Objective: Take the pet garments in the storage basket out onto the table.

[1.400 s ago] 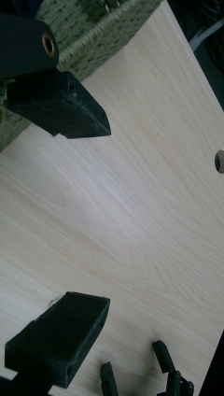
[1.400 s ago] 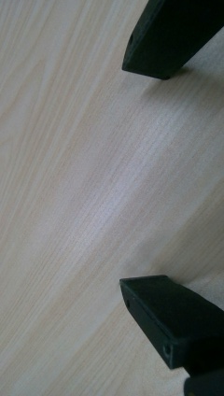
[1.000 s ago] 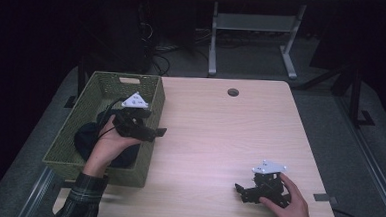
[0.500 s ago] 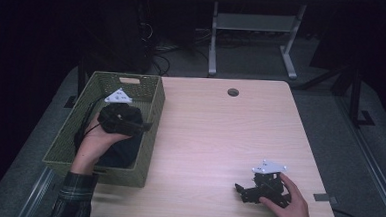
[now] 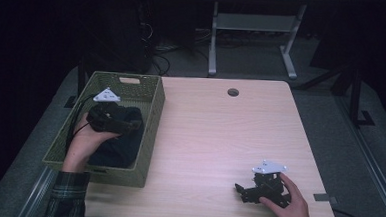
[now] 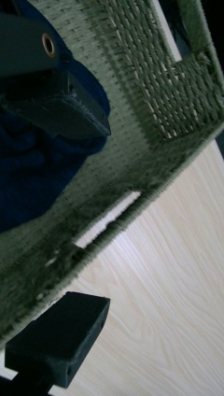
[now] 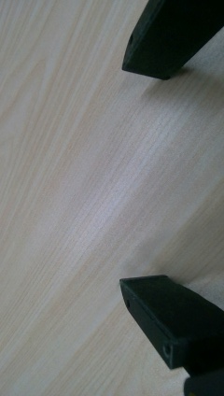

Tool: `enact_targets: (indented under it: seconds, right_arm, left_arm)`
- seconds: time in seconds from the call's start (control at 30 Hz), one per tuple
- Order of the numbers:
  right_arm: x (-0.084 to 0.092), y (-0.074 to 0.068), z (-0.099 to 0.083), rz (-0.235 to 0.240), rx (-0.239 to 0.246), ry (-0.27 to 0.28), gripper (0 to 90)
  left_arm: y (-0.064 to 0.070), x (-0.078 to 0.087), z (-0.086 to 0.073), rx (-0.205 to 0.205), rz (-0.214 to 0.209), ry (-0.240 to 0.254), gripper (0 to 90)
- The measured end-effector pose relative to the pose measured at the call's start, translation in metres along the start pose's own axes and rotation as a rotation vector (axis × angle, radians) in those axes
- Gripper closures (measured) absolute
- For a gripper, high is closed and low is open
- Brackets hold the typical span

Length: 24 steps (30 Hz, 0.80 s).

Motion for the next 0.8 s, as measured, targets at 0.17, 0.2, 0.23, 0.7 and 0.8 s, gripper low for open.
enact_targets:
  seconds: [0.17, 0.2, 0.23, 0.7, 0.8]
  right_arm:
    - [0.0, 0.0, 0.0, 0.0, 0.003, 0.0, 0.0]
    - [0.0, 0.0, 0.0, 0.0, 0.0, 0.0, 0.0]
    - [0.0, 0.0, 0.0, 0.0, 0.001, 0.0, 0.0]
    - [0.0, 0.0, 0.0, 0.0, 0.004, 0.0, 0.0]
    - [0.0, 0.0, 0.0, 0.001, 0.002, 0.001, 0.0]
  left_arm:
    - [-0.011, 0.001, -0.006, 0.007, 0.019, -0.012, 14.3]
    - [-0.013, 0.001, -0.008, 0.007, 0.025, -0.014, 14.3]
    - [-0.015, 0.001, -0.009, 0.009, 0.03, -0.019, 14.3]
    - [-0.038, -0.006, -0.031, 0.02, 0.066, -0.086, 14.2]
    - [-0.041, -0.006, -0.034, 0.021, 0.064, -0.088, 14.2]
Point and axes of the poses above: each handheld gripper's, and its own axes: x roughly backward along the jaws, z roughly out of its top, y roughly to its right, the point moved 8 cm from there along -x, roughly forward along the jaws, and after that the axes turned 5 degrees about x, right-handed, at the moved point
